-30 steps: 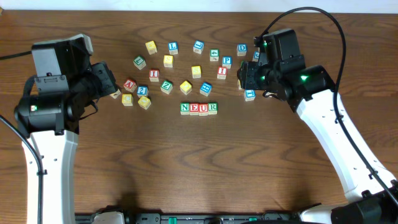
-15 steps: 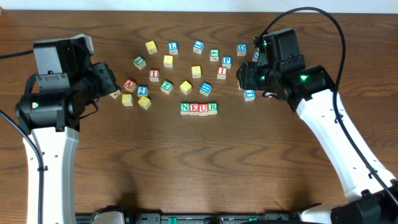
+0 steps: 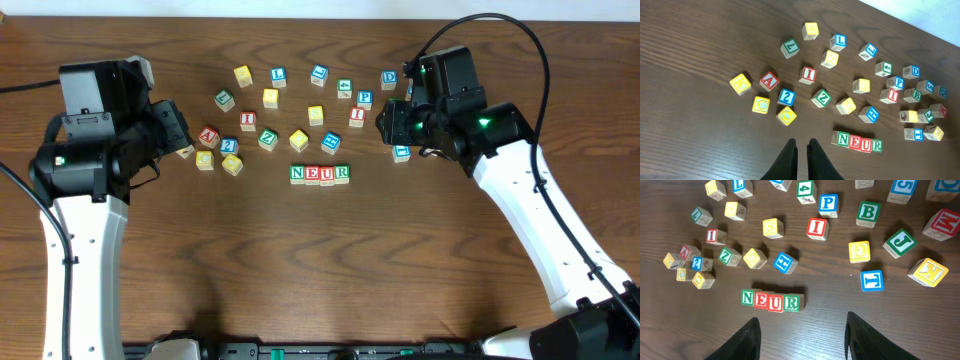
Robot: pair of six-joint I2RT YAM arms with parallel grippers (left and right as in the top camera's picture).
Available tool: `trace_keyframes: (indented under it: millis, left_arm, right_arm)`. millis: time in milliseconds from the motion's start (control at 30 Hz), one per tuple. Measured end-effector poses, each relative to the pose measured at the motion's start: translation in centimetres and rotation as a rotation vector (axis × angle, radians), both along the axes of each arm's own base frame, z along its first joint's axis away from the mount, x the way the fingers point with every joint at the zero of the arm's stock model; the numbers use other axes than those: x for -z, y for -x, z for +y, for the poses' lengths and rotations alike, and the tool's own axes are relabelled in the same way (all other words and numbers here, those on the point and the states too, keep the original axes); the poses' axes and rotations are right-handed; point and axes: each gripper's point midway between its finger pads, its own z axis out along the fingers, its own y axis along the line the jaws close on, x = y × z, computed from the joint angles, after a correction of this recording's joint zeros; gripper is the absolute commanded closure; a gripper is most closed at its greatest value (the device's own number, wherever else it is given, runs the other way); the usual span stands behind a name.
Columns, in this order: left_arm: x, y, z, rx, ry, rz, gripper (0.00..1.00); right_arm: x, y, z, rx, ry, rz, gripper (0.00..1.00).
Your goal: Spell out NEURIPS
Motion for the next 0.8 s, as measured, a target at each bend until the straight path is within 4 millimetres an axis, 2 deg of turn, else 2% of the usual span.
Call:
trace_keyframes:
  millis: [300,800]
  left_arm:
    - [0.6,-0.19,0.01,0.0,0.002,0.02,0.91]
    - [0.38,-0.46,0.04,0.0,0.0,0.006,0.91]
  right_arm:
    - [0.12,0.11,0.3,-0.011,-0.013,0.009,0.49]
    - [-0.37,0.22,0.76,-0.031,-0.032,0.015,0.5]
